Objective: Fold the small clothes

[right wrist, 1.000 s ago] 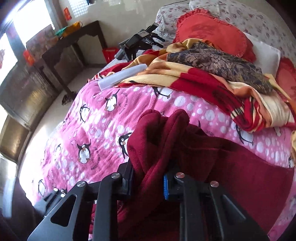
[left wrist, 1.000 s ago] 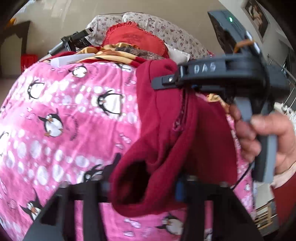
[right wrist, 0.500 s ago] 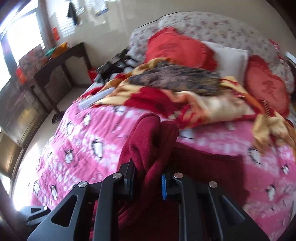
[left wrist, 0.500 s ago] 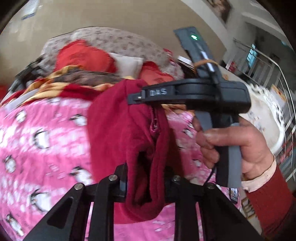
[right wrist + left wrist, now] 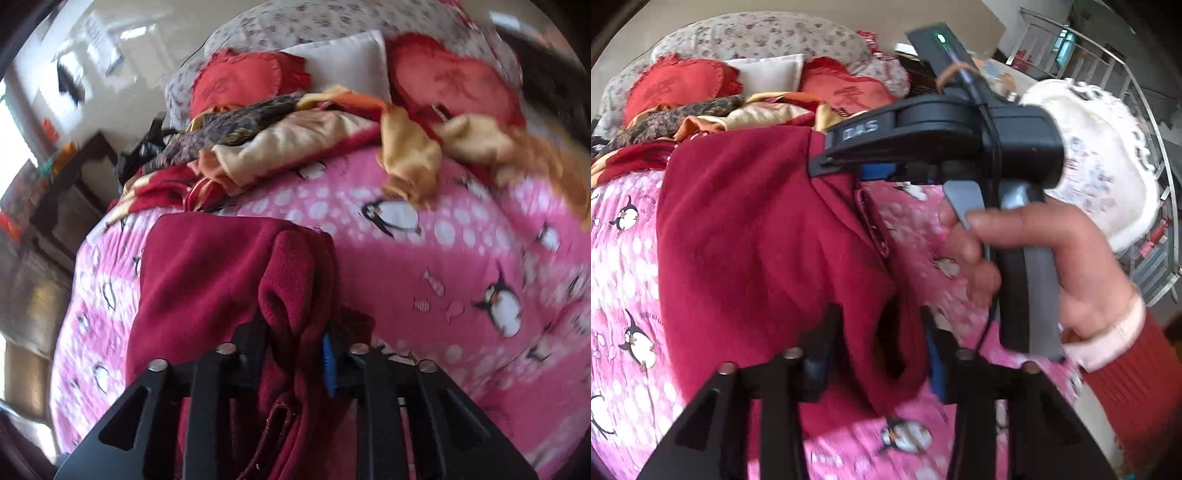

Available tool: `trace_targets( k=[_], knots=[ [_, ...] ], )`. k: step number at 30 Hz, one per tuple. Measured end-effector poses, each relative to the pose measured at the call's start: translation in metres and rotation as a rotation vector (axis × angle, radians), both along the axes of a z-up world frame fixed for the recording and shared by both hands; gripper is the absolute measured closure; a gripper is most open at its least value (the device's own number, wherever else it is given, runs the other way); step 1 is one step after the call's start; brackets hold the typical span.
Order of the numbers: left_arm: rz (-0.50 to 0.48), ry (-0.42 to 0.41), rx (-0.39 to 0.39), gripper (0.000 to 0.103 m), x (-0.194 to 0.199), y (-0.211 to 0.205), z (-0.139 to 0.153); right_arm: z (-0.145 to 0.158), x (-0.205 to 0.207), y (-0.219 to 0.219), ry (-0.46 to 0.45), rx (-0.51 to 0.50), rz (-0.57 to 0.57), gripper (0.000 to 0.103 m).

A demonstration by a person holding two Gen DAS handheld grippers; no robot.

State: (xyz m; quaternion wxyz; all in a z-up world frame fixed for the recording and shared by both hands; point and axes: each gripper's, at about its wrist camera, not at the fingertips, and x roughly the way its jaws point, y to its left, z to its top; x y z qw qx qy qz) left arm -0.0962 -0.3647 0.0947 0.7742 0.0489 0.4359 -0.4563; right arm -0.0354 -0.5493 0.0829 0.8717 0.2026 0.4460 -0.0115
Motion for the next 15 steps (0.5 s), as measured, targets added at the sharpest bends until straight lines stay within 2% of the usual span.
trace_targets(
  k=[2,3,6,8,10,12,14,15],
  knots=[
    [-0.004,-0.057,-0.005,0.034,-0.010,0.018,0.012,0.008,-0.013,-0.008,-0.012,0.024,-0.025,0.088],
    [0.001,-0.096,-0.007,0.030,-0.015,0.029,0.017,0.014,-0.022,-0.011,-0.024,0.021,-0.032,0.088],
    [0.043,-0.186,0.020,0.029,-0.016,0.055,0.024,0.034,-0.050,-0.005,-0.068,-0.010,-0.029,0.088],
    [0.099,-0.206,0.051,0.028,-0.005,0.065,0.021,0.045,-0.067,0.009,-0.108,-0.004,0.023,0.088],
    [0.172,-0.165,0.104,0.029,0.016,0.069,0.007,0.051,-0.081,0.029,-0.140,0.004,0.075,0.088],
    [0.208,-0.096,0.137,0.029,0.030,0.071,-0.012,0.045,-0.089,0.049,-0.136,0.015,0.124,0.088],
    [0.233,-0.048,0.170,0.029,0.038,0.069,-0.033,0.030,-0.096,0.066,-0.099,-0.045,0.152,0.092],
    [0.230,-0.032,0.178,0.029,0.040,0.068,-0.041,0.020,-0.099,0.073,-0.067,-0.132,0.147,0.099]
  ],
)
